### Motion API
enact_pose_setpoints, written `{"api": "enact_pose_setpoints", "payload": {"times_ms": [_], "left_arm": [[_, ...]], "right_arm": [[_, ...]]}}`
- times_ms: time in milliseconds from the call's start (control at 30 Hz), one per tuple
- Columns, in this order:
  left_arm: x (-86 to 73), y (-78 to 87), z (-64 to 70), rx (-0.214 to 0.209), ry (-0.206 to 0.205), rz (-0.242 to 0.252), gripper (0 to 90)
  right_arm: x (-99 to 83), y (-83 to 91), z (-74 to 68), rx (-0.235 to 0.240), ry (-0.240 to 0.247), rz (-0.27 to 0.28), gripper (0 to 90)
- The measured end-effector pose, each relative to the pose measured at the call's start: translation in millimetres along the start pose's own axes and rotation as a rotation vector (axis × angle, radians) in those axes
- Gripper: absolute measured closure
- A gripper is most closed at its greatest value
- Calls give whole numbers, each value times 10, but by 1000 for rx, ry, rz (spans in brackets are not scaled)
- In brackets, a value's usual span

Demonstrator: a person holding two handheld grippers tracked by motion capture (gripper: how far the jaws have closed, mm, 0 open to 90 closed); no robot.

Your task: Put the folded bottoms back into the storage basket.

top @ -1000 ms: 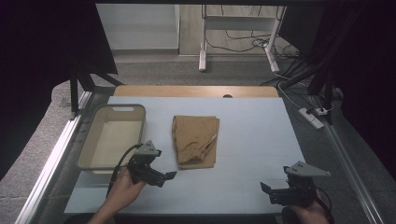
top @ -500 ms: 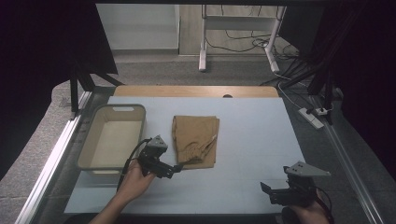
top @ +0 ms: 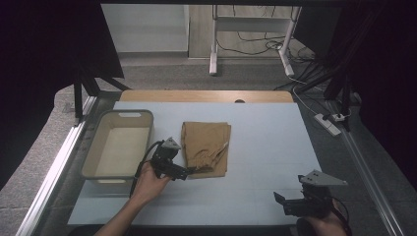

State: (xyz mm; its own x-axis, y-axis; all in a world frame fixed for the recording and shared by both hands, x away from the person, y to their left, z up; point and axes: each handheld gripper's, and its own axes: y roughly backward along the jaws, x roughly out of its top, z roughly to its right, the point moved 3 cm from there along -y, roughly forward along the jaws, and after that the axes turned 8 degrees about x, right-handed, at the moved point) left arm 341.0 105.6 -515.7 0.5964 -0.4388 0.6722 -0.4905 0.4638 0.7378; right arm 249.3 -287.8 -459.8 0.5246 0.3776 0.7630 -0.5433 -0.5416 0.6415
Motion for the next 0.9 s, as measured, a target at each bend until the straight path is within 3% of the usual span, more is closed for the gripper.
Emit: {"api": "enact_pose_setpoints", "payload": {"times_ms": [400, 700, 800, 900], "left_arm": [[35, -295, -125, 59, 36, -72, 0], [-91, -490, -183, 103, 56, -151, 0], [-118, -510, -163, 113, 44, -124, 0], [-114, -491, -144, 97, 27, -117, 47]], "right_arm": [[0, -1, -8, 1, 11, -5, 5], [0, -5, -17, 2, 22, -9, 5], [0, -9, -21, 1, 24, -9, 5], [2, -14, -26, -3, 29, -18, 5]]}}
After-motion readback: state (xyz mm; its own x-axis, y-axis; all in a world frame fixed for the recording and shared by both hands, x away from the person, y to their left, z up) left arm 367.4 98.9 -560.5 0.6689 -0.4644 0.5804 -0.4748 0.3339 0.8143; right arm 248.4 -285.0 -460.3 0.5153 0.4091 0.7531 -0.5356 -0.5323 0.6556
